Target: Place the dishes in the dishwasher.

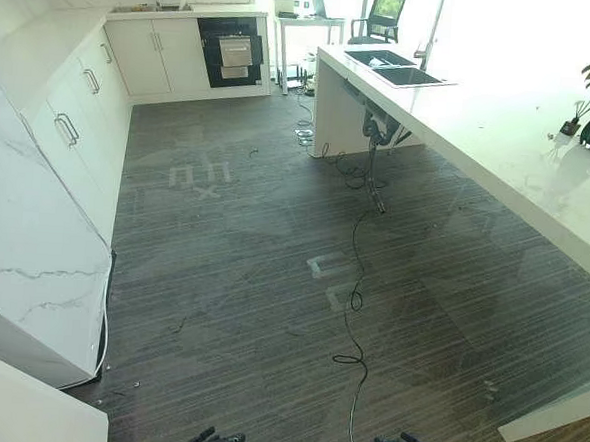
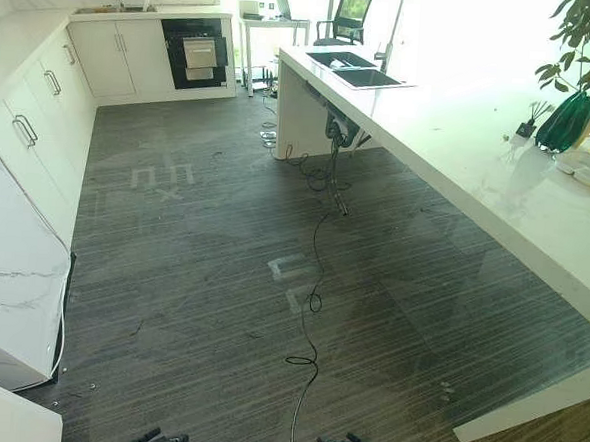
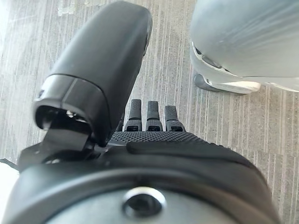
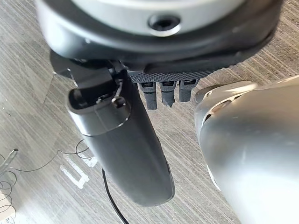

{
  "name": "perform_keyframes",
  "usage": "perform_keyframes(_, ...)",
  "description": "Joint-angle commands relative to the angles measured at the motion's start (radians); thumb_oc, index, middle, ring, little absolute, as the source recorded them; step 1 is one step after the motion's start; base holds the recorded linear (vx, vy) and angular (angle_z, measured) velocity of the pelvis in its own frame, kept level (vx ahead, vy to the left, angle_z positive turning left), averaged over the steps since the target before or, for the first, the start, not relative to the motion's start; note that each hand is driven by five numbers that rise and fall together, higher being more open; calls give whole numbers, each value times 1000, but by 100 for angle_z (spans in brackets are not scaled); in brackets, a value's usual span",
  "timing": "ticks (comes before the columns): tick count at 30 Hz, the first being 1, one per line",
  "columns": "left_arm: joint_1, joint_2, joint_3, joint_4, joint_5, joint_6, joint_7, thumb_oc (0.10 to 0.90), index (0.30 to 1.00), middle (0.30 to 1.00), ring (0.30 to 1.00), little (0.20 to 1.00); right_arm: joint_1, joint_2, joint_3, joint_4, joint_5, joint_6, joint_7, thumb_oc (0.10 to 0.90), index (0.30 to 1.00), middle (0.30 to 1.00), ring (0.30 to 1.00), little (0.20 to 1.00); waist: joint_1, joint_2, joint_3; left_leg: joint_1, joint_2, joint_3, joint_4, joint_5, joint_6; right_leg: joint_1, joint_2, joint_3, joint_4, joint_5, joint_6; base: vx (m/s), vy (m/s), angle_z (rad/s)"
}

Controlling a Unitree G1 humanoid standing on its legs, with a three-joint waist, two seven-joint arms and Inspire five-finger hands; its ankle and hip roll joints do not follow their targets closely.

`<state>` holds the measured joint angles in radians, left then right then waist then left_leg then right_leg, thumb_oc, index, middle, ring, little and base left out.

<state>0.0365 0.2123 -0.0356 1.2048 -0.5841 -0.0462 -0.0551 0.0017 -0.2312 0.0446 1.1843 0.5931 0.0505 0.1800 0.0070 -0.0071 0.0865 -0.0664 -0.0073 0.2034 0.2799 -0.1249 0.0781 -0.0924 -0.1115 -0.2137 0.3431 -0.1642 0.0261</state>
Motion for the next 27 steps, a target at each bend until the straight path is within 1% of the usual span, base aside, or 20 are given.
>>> perform_keyframes(1, -37, 6, 4, -39, 8, -57, -10, 800, 900, 900, 900, 900, -42, -25, -10, -4, 48, -41, 23, 800, 900, 900, 900, 900, 13, 5, -15, 40, 25, -18, 20, -151, -66, 52, 6, -22, -43, -28, 58, 0, 0, 0)
perform_keyframes(11, -36, 14, 10, -35, 12, -43, -1, 800, 900, 900, 900, 900, -41, -22, -3, 1, 39, -48, 30, 800, 900, 900, 900, 900, 15, 4, -17, 40, 24, -14, 20, -152, -66, 53, 2, -27, -43, -28, 61, 0, 1, 1)
perform_keyframes(18, -34, 15, 10, -27, 8, -47, -4, 800, 900, 900, 900, 900, -41, -25, -5, 5, 33, -50, 35, 800, 900, 900, 900, 900, 13, 6, -13, 43, 24, -9, 20, -152, -65, 55, 1, -31, -43, -27, 61, -1, 1, 2)
perform_keyframes(23, -33, 18, 12, -39, 13, -46, -9, 800, 900, 900, 900, 900, -38, -26, -13, -24, 72, -63, 24, 800, 900, 900, 900, 900, 11, 3, -9, 45, 24, -8, 20, -153, -64, 58, 1, -31, -43, -25, 61, 0, 0, 0)
perform_keyframes(27, -30, 24, 24, -77, -32, -47, -1, 800, 900, 900, 900, 900, -35, -38, -16, -70, 26, -86, -7, 800, 900, 900, 900, 900, 12, 2, -4, 44, 23, -11, 20, -153, -63, 57, 0, -32, -43, -24, 62, 0, 0, 0)
